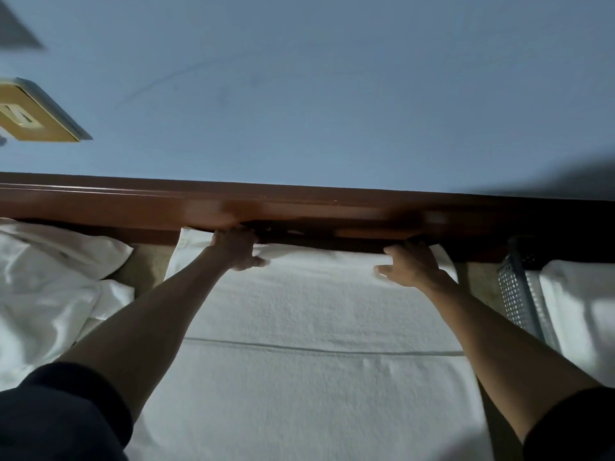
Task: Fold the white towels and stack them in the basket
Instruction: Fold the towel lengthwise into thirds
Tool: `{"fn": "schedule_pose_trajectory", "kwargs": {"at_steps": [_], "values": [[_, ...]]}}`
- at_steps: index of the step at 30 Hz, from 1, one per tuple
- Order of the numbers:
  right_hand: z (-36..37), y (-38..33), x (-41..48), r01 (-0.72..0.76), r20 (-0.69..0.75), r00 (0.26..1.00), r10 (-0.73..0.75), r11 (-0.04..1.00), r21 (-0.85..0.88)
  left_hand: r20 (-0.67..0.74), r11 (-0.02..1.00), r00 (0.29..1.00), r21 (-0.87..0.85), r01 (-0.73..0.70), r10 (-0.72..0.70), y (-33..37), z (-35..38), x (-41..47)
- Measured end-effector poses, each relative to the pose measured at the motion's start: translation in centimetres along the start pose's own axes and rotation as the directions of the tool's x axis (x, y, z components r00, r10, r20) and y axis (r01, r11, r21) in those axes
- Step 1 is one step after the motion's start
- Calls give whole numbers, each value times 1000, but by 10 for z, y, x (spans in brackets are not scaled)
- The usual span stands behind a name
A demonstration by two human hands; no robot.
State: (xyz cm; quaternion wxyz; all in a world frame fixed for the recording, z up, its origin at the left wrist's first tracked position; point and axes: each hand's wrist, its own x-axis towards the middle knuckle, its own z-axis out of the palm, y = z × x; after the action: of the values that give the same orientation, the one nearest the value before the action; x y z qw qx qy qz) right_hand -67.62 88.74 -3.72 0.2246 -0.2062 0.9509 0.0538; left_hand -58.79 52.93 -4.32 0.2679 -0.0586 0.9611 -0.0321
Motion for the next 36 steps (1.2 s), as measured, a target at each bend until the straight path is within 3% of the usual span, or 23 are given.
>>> {"fn": "schedule_pose_trajectory", "kwargs": {"at_steps": [4,8,11,14,26,31,36], "values": [[-7,16,-9,-73,0,997,73,997,7,-14,998,999,-33,47,-48,-10,-8,-13],[-12,20,-29,-106,61,993,97,980,171,-39,967,994,-237,90,-102,-27,-10,-32],[-12,18,-43,-131,15,991,132,949,287,-117,917,987,-395,52,-106,-29,-15,-53],[-9,17,-59,-141,-49,986,161,950,280,-144,885,981,-463,49,-129,-28,-18,-75],[34,-5,-185,-145,-281,917,283,893,427,-336,891,909,-448,75,-246,-1,38,-184],[90,-24,-254,-9,-516,814,265,895,445,-384,822,867,-567,50,-317,12,85,-249],[152,-37,-310,-45,-494,800,342,854,519,-434,795,835,-607,7,-339,27,142,-312]]}}
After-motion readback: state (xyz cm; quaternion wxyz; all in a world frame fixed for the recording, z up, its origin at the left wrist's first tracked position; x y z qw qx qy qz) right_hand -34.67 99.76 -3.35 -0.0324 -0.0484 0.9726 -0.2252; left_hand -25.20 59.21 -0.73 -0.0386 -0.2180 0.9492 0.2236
